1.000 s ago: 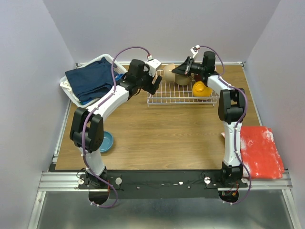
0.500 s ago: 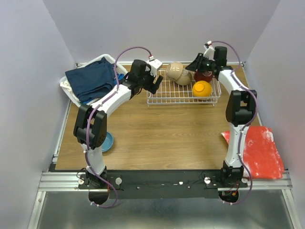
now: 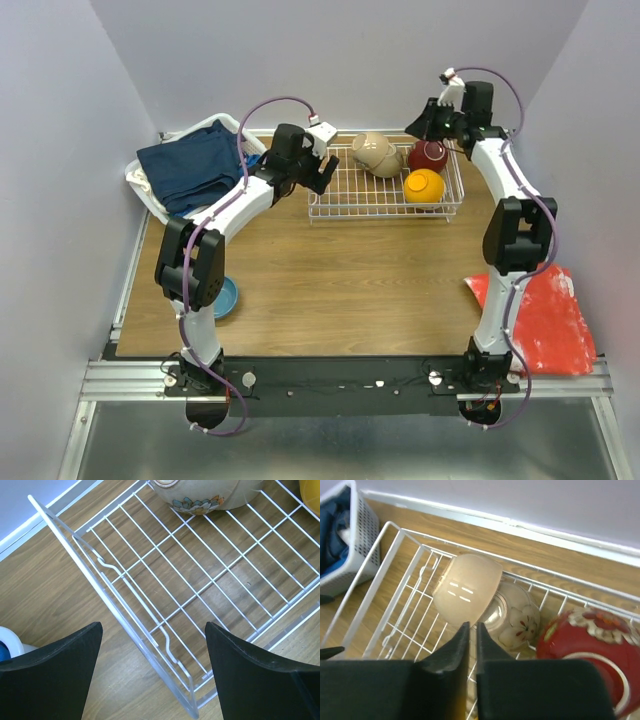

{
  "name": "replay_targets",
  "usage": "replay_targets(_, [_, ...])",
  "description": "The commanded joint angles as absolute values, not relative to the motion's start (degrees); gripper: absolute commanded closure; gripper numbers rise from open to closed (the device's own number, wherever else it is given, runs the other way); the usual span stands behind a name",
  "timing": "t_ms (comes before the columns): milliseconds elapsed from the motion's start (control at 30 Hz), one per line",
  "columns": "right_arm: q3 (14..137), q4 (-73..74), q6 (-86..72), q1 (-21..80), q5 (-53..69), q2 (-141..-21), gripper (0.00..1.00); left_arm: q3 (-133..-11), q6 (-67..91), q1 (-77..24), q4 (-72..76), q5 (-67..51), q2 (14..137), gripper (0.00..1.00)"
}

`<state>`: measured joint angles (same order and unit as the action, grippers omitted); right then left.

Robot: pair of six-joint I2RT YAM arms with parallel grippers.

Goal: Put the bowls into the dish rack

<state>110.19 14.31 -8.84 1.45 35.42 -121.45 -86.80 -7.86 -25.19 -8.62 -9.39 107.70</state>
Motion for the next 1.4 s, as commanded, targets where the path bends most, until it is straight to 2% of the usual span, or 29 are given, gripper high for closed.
replay_targets(0, [119.1, 20.0, 1.4, 9.5, 28.6, -125.6, 0.9, -87.5, -7.7, -24.9, -6.9, -7.5, 108.5, 0.07])
replay_targets(100, [121.9, 18.8, 1.8, 12.6, 25.1, -128.1, 0.99, -87.4, -8.1, -24.9, -6.9, -7.0, 108.9, 0.07])
replay_targets(400, [126.1, 16.5, 2.0, 16.8, 20.0, -133.6, 0.99, -86.6, -8.6, -24.9, -6.9, -5.7, 109.2, 0.07])
replay_targets(767, [126.9, 15.8, 3.0, 17.3, 14.5, -137.3, 0.99, -85.9, -8.9, -24.9, -7.2, -5.0, 108.9, 0.07])
replay_targets(1367, [121.6, 16.3, 7.1, 14.7, 5.4, -133.4, 0.99, -84.2, -8.3, -24.9, -6.5, -5.1, 109.1, 0.07])
